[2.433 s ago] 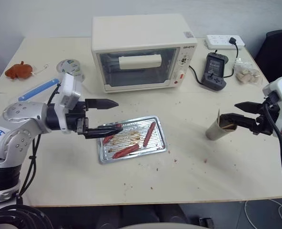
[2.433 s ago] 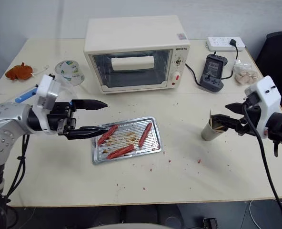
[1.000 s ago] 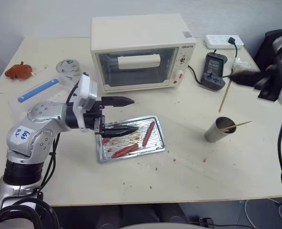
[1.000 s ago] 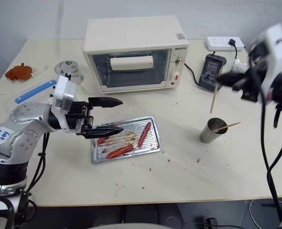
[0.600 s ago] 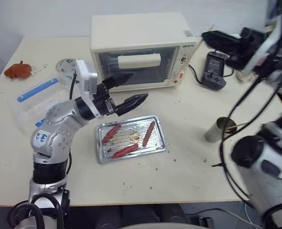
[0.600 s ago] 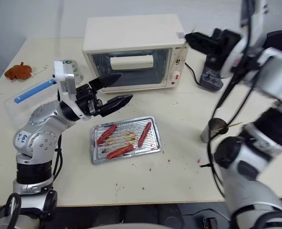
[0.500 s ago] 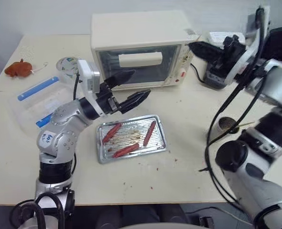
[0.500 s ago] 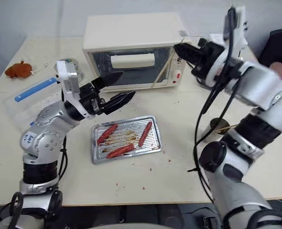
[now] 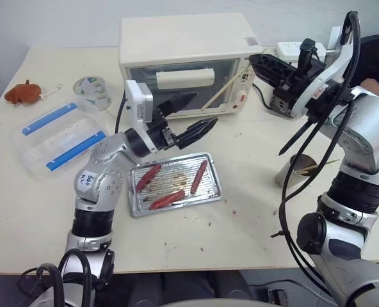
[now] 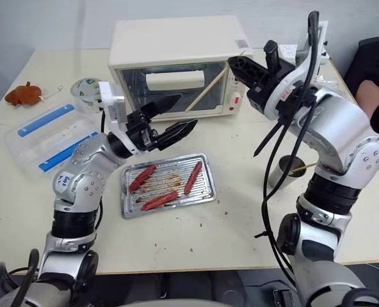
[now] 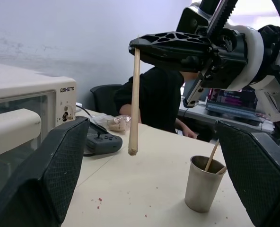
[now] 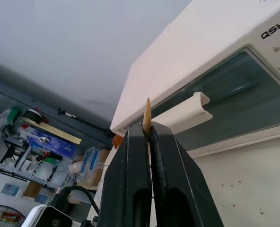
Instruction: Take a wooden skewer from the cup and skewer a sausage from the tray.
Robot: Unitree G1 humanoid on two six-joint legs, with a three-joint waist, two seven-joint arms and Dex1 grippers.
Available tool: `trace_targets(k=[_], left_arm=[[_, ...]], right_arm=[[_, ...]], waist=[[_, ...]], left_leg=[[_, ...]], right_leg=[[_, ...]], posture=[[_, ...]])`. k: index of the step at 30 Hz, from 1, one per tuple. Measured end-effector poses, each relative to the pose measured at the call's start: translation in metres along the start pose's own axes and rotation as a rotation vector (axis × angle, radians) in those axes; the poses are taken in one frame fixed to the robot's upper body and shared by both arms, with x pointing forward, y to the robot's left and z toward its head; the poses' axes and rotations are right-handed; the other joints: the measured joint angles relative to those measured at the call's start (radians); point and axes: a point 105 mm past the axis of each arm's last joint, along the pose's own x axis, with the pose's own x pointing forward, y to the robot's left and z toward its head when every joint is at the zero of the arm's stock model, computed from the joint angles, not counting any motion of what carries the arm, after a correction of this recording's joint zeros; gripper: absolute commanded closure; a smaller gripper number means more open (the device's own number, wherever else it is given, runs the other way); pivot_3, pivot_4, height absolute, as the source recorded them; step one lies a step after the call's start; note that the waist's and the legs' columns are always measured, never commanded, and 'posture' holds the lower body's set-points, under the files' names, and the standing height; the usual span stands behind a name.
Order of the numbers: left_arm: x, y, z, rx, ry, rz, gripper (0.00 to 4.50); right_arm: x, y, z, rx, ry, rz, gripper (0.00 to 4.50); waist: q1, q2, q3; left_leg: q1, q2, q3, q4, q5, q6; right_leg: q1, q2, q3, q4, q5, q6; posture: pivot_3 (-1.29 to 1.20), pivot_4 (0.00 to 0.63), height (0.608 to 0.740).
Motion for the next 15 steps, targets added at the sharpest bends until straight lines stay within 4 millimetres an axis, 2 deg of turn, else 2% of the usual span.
trace_targets(k=[4, 11, 15], left_arm=[[0.008, 0.004, 0.006, 0.018, -0.031, 0.005, 0.85], [0.01, 0.01, 0.004, 0.029, -0.031, 0.024, 3.01], [0.012, 0.008, 0.003, 0.029, -0.033, 0.016, 3.01]], right_arm=[[0.001, 0.002, -0.003, 0.003, -0.002, 0.003, 4.5], [0.0, 0.001, -0.004, 0.021, -0.023, -0.002, 4.5], [0.001, 0.004, -0.005, 0.022, -0.023, 0.006, 4.5]], waist=[[0.002, 0.0, 0.0], [0.001, 0.0, 0.0], [0.002, 0.0, 0.0]], left_leg=[[0.0, 0.0, 0.0, 0.0, 0.0, 0.0], [0.0, 0.0, 0.0, 0.0, 0.0, 0.0], [0.0, 0.0, 0.0, 0.0, 0.0, 0.0]], right_leg=[[0.0, 0.0, 0.0, 0.0, 0.0, 0.0], [0.0, 0.0, 0.0, 0.0, 0.0, 0.0], [0.0, 0.0, 0.0, 0.0, 0.0, 0.0]], posture=[[0.0, 0.15, 0.74], [0.0, 0.15, 0.74], [0.0, 0.15, 0.74]])
